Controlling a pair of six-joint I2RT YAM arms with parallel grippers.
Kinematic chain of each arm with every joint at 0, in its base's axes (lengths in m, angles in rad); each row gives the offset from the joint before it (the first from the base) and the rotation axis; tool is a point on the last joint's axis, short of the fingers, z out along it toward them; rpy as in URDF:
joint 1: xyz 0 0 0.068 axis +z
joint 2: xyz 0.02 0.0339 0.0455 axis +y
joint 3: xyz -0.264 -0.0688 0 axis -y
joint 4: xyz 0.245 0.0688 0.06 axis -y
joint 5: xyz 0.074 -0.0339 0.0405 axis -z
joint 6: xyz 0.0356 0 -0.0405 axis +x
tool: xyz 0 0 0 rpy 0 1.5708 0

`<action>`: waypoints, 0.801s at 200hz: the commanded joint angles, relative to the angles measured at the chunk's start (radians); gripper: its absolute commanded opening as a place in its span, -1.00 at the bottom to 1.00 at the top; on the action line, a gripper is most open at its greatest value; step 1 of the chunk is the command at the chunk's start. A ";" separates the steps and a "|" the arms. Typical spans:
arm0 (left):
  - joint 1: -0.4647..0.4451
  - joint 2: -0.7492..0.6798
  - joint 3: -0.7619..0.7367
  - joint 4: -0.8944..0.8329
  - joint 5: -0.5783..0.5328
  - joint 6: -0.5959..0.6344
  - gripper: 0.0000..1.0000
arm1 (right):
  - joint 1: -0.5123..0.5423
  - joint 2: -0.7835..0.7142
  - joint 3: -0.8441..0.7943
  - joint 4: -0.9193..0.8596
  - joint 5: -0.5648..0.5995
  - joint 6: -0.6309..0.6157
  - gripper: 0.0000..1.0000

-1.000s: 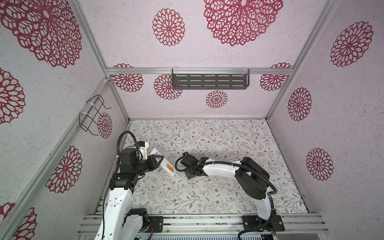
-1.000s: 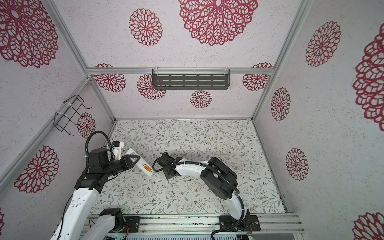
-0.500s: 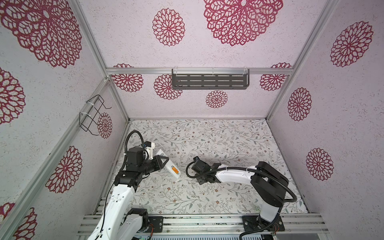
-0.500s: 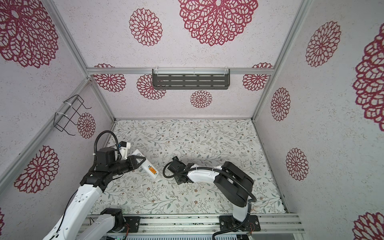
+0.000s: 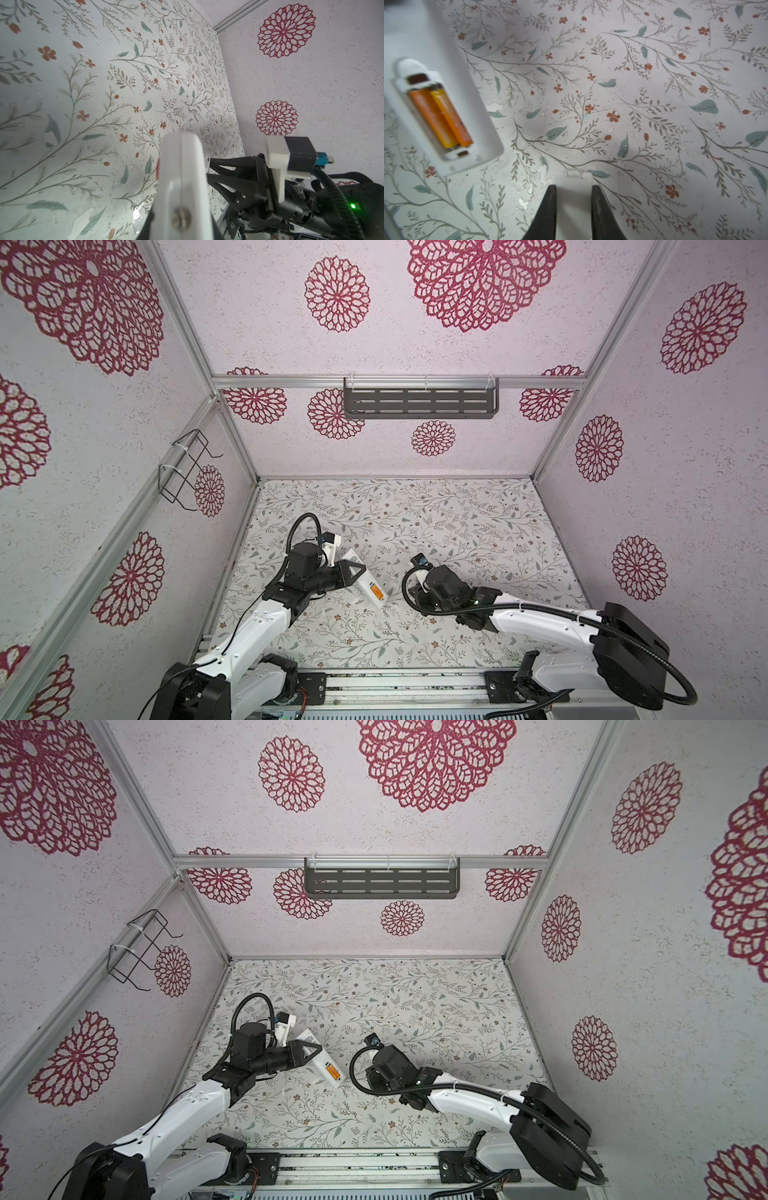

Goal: Load the batteries into the remote control
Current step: 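Carry the battery cover with the right gripper to the remote's compartment, then slide the battery cover over the compartment with the right gripper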

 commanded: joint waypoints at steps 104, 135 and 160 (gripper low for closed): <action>-0.047 0.031 -0.008 0.303 0.167 -0.106 -1.00 | 0.034 -0.142 -0.039 0.450 -0.118 -0.093 -0.66; -0.047 0.027 -0.008 0.326 0.183 -0.125 -1.00 | 0.047 -0.132 -0.043 0.495 -0.112 -0.102 -0.65; -0.045 0.030 -0.014 0.359 0.198 -0.145 -1.00 | 0.056 -0.110 -0.037 0.501 -0.110 -0.111 -0.65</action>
